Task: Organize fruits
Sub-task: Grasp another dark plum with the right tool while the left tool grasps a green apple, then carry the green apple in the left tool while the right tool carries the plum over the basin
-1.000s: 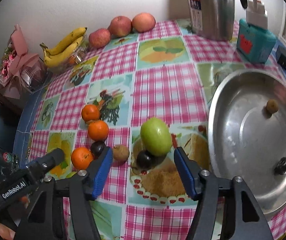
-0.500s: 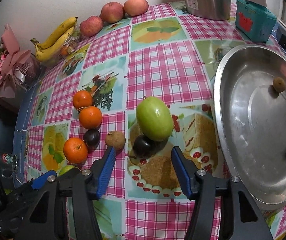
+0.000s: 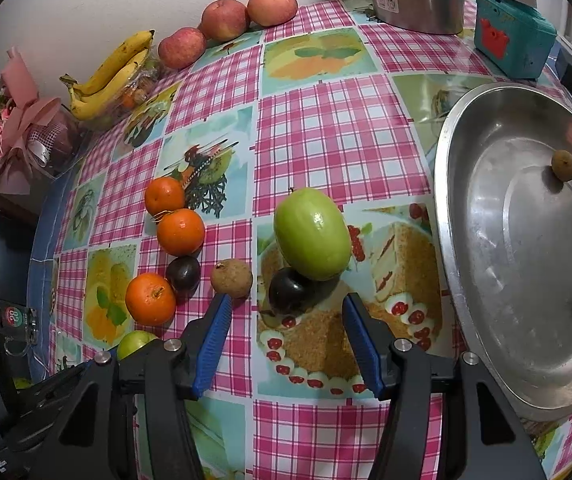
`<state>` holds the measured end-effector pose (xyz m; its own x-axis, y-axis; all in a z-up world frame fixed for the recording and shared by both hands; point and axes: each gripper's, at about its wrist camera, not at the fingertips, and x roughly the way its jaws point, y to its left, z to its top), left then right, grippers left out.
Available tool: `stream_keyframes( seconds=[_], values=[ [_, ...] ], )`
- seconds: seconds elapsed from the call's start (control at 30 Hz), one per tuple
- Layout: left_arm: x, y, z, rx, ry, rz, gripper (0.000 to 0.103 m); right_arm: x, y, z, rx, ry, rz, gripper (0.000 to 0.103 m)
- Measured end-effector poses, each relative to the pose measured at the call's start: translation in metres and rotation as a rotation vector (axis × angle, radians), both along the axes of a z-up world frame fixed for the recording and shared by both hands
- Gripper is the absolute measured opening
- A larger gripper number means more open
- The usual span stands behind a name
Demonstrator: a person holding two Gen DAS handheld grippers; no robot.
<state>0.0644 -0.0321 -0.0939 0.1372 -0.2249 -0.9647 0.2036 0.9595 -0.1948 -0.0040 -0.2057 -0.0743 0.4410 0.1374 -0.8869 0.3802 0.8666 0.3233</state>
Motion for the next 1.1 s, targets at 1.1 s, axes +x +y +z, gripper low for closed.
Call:
stream_keyframes(
  seconds=[1.1],
  values=[
    [0.007, 0.002, 0.005, -0.051, 0.011, 0.047, 0.053, 0.006, 0.002, -0.008, -0.016, 0.024, 0.016, 0.026]
  ],
)
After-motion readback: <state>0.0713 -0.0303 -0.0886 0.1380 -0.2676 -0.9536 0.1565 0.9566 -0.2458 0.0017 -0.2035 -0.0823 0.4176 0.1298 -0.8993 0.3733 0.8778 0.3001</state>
